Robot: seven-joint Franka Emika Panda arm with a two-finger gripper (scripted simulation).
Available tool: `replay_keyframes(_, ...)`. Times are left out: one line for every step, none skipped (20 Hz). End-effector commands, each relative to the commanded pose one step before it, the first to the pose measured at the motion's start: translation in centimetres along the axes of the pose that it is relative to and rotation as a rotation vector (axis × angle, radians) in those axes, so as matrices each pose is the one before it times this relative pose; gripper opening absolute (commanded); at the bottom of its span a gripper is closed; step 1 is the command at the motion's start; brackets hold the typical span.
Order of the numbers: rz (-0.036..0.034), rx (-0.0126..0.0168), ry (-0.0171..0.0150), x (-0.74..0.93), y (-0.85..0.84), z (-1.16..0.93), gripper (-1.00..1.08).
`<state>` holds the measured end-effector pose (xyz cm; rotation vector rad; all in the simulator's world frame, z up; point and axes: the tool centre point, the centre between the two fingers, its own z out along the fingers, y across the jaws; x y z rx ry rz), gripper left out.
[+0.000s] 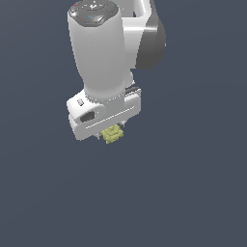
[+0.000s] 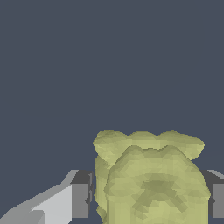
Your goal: Pick up the object and move it to a goal position.
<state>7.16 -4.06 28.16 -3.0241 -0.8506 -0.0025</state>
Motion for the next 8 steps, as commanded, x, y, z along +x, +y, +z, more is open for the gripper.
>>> replay_keyframes(-0.00057,0.00087,-0.00117,0.034,0.389,-0.982,-1.0)
replay_keyframes(0.0,0.0,0.0,0.016,0.118,-0.275,-1.0)
replay_keyframes(0.0,0.0,0.0,0.015,0.098,-0.227,-1.0)
replay_keyframes(0.0,0.0,0.0,0.013,0.079,-0.182,-1.0)
replay_keyframes(0.00037,-0.00048,-0.00034,0.006,0.068,-0.139,-1.0)
replay_keyframes(0.0,0.0,0.0,0.007,0.043,-0.098,-1.0)
replay_keyframes(0.0,0.0,0.0,0.005,0.026,-0.059,-1.0)
replay_keyframes(0.0,0.0,0.0,0.002,0.009,-0.019,-1.0)
